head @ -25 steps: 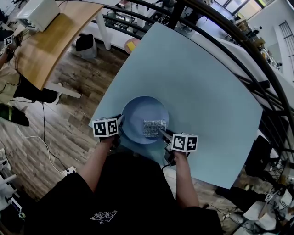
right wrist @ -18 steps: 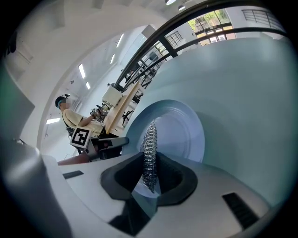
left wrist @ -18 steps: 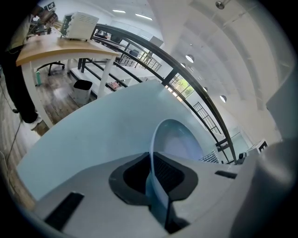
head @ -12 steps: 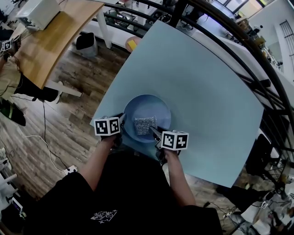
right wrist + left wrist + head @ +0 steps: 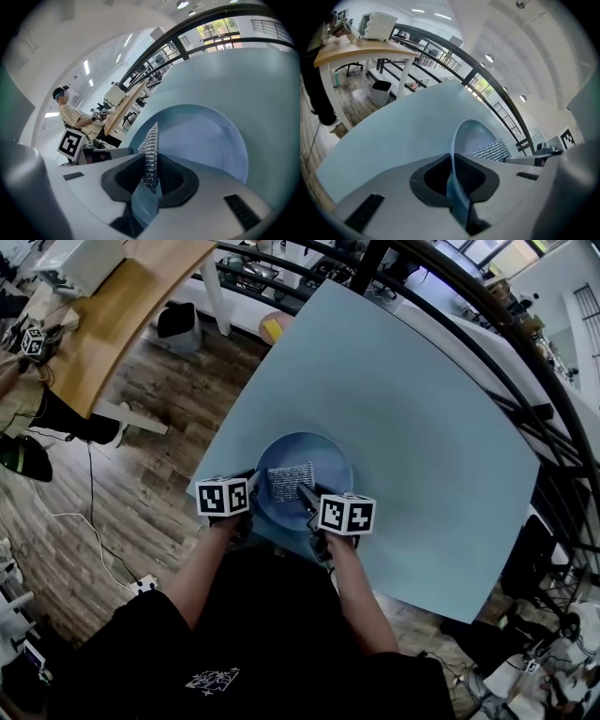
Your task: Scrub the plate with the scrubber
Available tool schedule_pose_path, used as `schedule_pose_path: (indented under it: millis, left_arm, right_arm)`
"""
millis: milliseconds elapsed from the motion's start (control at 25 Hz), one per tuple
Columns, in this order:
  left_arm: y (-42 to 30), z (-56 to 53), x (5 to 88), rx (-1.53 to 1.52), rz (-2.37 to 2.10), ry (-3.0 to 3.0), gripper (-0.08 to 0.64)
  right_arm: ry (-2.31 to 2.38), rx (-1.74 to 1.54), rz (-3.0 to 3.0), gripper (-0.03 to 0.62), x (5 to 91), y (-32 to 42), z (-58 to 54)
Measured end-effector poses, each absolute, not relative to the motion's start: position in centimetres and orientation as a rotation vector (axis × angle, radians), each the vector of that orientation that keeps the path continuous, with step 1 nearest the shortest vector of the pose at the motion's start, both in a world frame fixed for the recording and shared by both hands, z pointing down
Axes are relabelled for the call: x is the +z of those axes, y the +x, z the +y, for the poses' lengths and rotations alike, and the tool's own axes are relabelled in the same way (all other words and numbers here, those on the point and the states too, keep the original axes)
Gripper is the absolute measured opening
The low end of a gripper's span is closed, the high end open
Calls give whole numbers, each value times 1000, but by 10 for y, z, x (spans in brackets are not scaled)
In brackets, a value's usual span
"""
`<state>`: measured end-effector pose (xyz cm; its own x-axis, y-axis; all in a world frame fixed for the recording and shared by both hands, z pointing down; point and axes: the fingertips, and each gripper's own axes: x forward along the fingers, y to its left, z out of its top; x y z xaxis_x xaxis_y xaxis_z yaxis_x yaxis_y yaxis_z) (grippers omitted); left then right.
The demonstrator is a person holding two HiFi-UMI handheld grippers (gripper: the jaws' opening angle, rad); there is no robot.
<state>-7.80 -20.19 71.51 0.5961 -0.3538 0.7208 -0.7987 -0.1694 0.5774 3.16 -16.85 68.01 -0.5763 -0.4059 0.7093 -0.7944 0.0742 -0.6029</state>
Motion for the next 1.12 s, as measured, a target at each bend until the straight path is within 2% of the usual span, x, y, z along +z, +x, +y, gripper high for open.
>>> schedule_pose_path:
  millis: [1120]
  left_arm:
    - [-79,-204,715,536,-948,1771,34]
  right_arm:
    - [1525,1435,-1906,81,669,118,-206]
